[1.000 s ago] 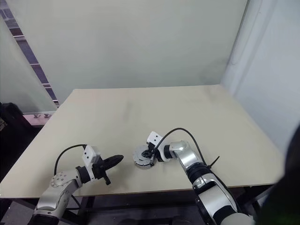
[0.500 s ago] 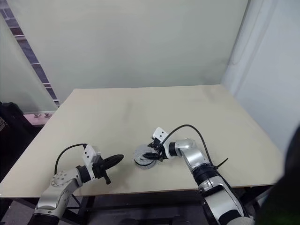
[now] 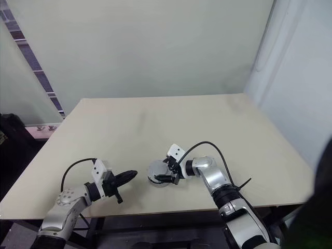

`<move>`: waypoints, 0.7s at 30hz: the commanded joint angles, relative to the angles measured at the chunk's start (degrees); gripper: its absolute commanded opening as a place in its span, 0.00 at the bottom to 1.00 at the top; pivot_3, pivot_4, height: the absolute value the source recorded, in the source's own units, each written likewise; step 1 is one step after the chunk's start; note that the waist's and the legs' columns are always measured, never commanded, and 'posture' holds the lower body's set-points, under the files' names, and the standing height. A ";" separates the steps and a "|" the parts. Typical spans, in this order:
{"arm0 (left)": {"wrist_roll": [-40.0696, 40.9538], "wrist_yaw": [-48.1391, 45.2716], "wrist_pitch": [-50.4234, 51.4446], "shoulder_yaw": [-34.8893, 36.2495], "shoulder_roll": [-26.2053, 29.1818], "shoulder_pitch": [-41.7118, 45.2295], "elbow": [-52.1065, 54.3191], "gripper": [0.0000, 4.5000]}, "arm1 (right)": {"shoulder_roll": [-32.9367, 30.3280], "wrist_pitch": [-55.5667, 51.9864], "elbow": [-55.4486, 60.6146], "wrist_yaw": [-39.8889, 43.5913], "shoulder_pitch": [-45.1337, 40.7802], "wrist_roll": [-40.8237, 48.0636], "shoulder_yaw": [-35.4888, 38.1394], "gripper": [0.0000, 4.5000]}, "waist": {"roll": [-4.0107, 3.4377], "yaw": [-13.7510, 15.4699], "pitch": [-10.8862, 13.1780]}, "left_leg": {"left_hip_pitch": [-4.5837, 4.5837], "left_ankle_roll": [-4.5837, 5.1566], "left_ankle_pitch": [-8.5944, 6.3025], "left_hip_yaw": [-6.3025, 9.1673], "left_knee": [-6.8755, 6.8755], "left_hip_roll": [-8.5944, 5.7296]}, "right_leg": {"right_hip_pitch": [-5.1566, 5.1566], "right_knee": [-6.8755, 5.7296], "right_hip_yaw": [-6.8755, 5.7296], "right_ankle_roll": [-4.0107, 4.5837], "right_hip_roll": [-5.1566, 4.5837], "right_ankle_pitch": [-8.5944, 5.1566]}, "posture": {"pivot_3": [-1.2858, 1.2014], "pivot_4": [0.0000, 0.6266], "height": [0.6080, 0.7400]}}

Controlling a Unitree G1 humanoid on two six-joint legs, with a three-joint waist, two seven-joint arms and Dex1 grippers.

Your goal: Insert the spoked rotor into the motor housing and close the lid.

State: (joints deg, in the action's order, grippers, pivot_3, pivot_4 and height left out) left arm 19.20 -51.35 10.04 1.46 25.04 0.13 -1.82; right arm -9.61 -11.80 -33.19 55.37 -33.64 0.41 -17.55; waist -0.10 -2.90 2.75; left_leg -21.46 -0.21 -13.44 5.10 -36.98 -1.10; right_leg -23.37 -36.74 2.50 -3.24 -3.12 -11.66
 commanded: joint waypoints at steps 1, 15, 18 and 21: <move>0.72 -0.23 -0.63 0.61 0.66 0.77 1.57 0.00 | 0.76 2.43 -1.42 -1.89 -2.42 -0.14 1.03 1.00 | 0.00 0.02 0.00 | -0.01 0.00 0.00 0.01 0.00 0.00 | 0.00 0.00 0.00 0.00 0.00 0.00 | 0.52 0.00 1.00; 0.74 -0.11 -0.52 0.61 0.72 0.79 1.89 0.00 | 2.59 5.06 -8.14 -3.94 -3.91 -2.45 0.13 0.91 | 0.00 -0.01 0.00 | 0.00 0.00 0.00 0.00 0.00 0.00 | 0.01 0.00 0.03 0.00 0.01 0.00 | 0.52 0.00 1.00; 0.74 -0.15 -0.55 0.57 0.74 0.79 1.87 0.00 | 2.65 5.11 -8.49 -3.82 -3.98 -2.74 0.08 0.72 | 0.00 0.01 0.00 | 0.02 0.00 0.00 0.01 0.00 0.00 | 0.01 -0.01 0.03 0.00 0.03 0.00 | 0.52 0.00 1.00; 0.73 -0.18 -0.57 0.53 0.74 0.82 1.84 0.00 | 2.63 4.86 -8.59 -3.60 -4.04 -2.97 -0.03 0.71 | 0.00 -0.01 0.00 | 0.02 0.00 0.00 0.02 0.00 0.00 | 0.03 -0.01 0.03 0.00 0.03 0.00 | 0.52 0.00 1.00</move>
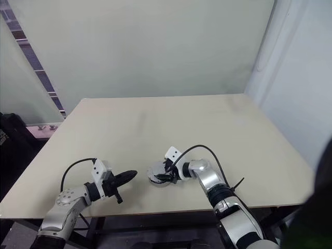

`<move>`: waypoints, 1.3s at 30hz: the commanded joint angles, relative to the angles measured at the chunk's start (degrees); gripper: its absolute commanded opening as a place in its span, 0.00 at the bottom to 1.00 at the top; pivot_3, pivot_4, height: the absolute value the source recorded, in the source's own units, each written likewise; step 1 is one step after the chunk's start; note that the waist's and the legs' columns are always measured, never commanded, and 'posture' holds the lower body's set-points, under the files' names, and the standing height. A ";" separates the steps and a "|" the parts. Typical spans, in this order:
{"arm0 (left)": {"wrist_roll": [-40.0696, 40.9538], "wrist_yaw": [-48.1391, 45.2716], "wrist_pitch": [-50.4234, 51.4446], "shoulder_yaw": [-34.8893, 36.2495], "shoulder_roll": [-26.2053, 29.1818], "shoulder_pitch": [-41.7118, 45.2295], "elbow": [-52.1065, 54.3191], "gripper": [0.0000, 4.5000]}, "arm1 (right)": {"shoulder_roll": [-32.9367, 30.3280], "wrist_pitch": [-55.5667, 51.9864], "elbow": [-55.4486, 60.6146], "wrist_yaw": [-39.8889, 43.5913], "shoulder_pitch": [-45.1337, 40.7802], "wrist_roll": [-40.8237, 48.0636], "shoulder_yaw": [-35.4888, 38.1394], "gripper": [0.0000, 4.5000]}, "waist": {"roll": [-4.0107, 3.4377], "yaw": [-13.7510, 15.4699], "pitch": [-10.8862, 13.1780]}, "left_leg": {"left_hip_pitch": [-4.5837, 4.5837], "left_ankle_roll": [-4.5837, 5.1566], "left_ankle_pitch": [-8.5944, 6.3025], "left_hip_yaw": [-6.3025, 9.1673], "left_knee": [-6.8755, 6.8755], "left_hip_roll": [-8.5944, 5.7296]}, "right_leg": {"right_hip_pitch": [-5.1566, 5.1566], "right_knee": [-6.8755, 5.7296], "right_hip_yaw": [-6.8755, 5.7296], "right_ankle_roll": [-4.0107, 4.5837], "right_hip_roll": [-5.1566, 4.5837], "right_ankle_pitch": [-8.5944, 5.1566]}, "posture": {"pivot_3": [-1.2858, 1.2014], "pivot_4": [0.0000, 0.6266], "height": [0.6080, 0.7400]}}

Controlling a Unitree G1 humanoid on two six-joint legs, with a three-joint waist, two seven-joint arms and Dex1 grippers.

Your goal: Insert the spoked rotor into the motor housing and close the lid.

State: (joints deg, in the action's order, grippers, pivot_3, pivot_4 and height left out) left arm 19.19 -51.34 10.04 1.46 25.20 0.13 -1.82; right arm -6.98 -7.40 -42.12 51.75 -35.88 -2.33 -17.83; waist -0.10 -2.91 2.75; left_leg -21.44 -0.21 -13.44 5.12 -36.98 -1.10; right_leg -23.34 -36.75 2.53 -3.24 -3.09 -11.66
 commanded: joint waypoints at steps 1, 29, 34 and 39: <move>0.73 -0.19 -0.58 0.51 0.57 0.86 1.79 0.00 | -0.05 0.36 0.33 0.06 -1.83 -0.35 0.17 0.71 | 0.00 0.00 0.00 | 0.00 0.00 0.00 0.00 0.00 0.00 | 0.00 0.00 0.00 0.00 0.00 0.00 | 0.52 0.00 1.00; 0.74 -0.42 -0.47 0.12 0.31 1.28 1.52 0.00 | -1.75 -1.26 0.60 3.16 -2.44 -2.97 -2.54 0.71 | 0.00 0.01 0.00 | 0.00 0.00 0.00 0.01 0.00 -0.01 | 0.01 0.01 0.00 0.00 0.00 0.00 | 0.52 0.00 1.00; 0.72 -0.35 -0.53 -0.01 0.18 1.35 1.55 0.00 | -1.90 -2.14 1.87 2.35 -1.67 -4.16 -3.59 0.71 | 0.00 -0.01 0.00 | 0.09 0.00 0.00 0.00 0.00 0.01 | 0.06 -0.01 0.00 0.01 0.01 0.00 | 0.52 0.00 1.00; 0.57 -0.39 -0.57 -0.41 -0.04 1.92 1.13 0.00 | -2.55 -3.20 2.91 2.53 -1.27 -4.81 -4.79 0.71 | 0.00 0.00 0.00 | 0.16 0.00 0.00 0.00 0.00 0.02 | 0.07 -0.02 0.00 0.01 0.01 0.00 | 0.52 0.00 1.00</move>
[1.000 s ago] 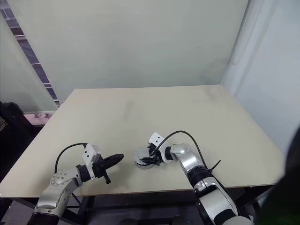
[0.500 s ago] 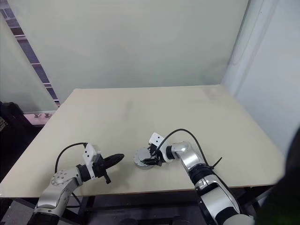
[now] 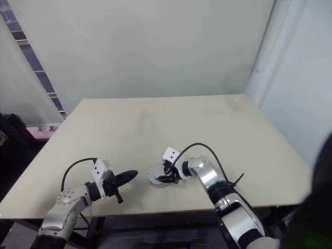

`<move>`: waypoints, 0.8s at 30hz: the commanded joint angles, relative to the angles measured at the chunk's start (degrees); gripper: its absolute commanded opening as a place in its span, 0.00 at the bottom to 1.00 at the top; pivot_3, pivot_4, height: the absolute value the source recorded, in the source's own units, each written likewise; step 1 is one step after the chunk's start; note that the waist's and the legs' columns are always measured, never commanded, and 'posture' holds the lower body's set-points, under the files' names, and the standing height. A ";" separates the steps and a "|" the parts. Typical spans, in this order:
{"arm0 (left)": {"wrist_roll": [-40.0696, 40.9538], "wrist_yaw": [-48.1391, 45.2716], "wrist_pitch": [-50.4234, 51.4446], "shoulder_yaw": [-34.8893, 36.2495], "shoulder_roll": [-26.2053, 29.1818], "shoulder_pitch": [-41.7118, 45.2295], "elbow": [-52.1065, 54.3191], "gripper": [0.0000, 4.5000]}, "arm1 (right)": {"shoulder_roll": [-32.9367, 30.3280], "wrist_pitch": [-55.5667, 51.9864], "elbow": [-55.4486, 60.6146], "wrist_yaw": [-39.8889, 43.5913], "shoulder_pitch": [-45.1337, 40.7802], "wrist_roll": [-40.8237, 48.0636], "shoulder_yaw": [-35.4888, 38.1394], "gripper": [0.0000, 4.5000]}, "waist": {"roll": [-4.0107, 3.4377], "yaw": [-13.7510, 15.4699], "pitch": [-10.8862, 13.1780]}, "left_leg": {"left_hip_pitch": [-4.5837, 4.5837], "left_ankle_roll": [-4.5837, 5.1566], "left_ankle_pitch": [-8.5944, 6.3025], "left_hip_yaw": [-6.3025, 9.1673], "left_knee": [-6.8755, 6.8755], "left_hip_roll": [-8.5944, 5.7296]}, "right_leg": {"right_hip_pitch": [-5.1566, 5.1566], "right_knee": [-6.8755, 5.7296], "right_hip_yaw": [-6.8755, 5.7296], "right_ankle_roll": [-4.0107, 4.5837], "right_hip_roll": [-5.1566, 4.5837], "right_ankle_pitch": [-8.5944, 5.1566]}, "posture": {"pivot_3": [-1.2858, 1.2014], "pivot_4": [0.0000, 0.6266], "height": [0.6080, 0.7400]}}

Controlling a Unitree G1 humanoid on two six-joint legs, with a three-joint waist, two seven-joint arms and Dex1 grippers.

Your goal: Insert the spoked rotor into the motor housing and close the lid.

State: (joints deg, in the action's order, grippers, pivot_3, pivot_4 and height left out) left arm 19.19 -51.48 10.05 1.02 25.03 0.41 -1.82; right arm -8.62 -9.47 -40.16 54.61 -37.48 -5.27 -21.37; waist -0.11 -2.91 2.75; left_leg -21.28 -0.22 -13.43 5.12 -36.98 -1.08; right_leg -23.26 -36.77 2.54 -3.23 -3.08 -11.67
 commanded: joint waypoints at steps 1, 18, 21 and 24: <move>0.48 -0.24 -0.65 -0.13 0.03 1.83 0.97 0.00 | -1.04 -1.39 1.14 -0.33 0.35 -2.00 -1.38 0.71 | 0.00 0.02 0.00 | 0.00 0.00 0.00 0.00 0.00 0.00 | 0.00 0.00 0.00 0.00 0.00 0.00 | 0.52 0.00 1.00; -13.11 9.39 -3.00 -10.56 -8.56 11.18 -17.86 0.00 | -2.22 -4.10 3.11 -0.69 0.98 -1.86 -1.49 0.71 | -0.13 0.15 -0.09 | 0.01 0.01 0.01 0.06 -0.01 -0.09 | 0.13 0.04 0.04 -0.06 0.00 0.03 | 0.52 0.00 1.00; -13.73 9.52 -3.11 -11.05 -9.15 11.40 -19.40 0.00 | -2.39 -5.15 4.33 -0.86 1.37 -1.52 -1.25 0.71 | -0.22 0.24 -0.14 | 0.16 0.00 0.00 0.15 -0.07 -0.16 | 0.35 0.08 0.05 -0.02 -0.01 0.00 | 0.52 0.00 1.00; -13.97 9.20 -3.24 -11.44 -9.33 11.26 -19.73 0.00 | -2.71 -5.47 5.95 -1.39 1.93 -1.35 -1.05 0.71 | -0.23 0.24 -0.13 | 0.53 -0.05 -0.04 0.21 -0.08 -0.22 | 0.79 0.18 0.06 -0.03 -0.06 -0.04 | 0.52 0.00 1.00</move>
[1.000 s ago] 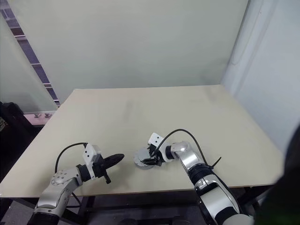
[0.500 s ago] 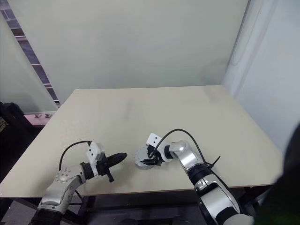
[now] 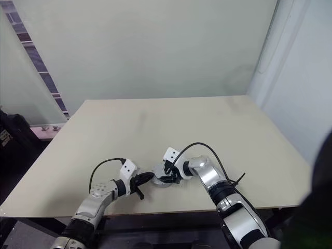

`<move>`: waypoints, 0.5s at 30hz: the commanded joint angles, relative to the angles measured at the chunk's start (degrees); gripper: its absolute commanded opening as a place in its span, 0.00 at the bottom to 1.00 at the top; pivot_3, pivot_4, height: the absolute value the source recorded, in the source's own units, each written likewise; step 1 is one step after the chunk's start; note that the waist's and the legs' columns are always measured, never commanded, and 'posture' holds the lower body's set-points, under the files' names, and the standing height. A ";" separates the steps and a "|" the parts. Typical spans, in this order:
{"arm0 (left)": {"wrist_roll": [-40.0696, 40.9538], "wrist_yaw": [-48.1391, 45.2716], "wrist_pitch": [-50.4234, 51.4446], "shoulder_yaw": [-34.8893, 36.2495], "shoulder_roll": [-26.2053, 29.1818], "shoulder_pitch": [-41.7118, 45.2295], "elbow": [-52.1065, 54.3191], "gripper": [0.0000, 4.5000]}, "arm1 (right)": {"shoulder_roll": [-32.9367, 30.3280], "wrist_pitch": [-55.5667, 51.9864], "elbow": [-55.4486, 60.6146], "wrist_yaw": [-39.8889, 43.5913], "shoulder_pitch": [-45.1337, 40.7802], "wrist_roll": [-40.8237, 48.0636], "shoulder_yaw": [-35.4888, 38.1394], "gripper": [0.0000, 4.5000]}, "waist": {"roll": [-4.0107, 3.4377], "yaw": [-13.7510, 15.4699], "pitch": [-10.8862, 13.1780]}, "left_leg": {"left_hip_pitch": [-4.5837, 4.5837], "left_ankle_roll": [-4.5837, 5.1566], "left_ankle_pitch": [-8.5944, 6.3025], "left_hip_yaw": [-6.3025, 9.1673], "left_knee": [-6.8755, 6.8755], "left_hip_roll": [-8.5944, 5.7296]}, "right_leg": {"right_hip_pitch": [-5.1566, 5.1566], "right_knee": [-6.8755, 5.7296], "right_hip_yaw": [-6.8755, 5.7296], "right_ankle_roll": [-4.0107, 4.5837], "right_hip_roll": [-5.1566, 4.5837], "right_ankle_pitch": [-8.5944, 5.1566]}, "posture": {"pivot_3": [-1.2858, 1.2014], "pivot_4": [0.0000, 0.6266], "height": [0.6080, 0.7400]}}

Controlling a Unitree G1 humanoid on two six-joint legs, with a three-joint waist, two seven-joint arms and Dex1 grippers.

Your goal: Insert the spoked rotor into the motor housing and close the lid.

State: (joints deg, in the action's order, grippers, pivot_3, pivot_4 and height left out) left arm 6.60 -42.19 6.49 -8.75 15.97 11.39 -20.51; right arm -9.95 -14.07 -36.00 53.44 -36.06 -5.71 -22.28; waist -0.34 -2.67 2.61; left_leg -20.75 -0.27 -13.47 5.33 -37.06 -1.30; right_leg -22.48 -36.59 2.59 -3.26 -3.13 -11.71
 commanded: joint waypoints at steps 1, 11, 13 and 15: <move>-1.43 -0.15 0.29 -1.68 -0.30 0.23 -1.04 0.00 | -1.47 -0.95 2.17 -0.25 0.64 -0.85 -0.15 0.71 | -0.01 -0.03 0.00 | 0.02 -0.17 -0.10 0.01 0.00 -0.02 | 0.03 0.01 0.00 -0.01 -0.02 -0.01 | 0.52 0.00 1.00; -1.94 -0.85 0.52 -2.34 -0.23 0.08 -0.41 0.00 | -1.28 -2.45 4.43 1.48 1.13 1.76 1.30 0.99 | -0.02 -0.14 -0.02 | 0.04 -0.03 -0.02 0.05 0.02 -0.02 | 0.02 -0.01 -0.03 -0.02 -0.04 -0.01 | 0.52 0.00 1.00; -2.03 -1.10 0.60 -2.43 -0.21 0.12 -0.40 0.00 | -1.10 -2.98 4.66 1.42 0.92 2.69 2.07 0.99 | -0.02 -0.14 -0.02 | 0.03 -0.05 -0.03 0.05 0.02 -0.03 | 0.02 0.00 -0.03 -0.02 -0.05 -0.01 | 0.52 0.00 1.00; -2.08 -1.29 0.63 -2.47 -0.21 0.13 -0.40 0.00 | -0.94 -3.51 5.12 1.17 0.73 3.75 3.22 0.99 | -0.02 -0.13 -0.02 | 0.02 -0.05 -0.03 0.05 0.02 -0.03 | 0.02 0.00 -0.03 -0.02 -0.05 -0.01 | 0.52 0.00 1.00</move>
State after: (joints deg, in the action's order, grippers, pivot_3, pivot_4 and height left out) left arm 5.62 -42.50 6.08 -8.89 16.04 11.50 -20.58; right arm -11.01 -17.37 -33.09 54.79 -34.62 -3.56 -21.01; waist -0.36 -2.79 2.60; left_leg -20.73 -0.32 -13.51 5.38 -37.03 -1.33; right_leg -22.47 -36.59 2.57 -3.28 -3.18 -11.72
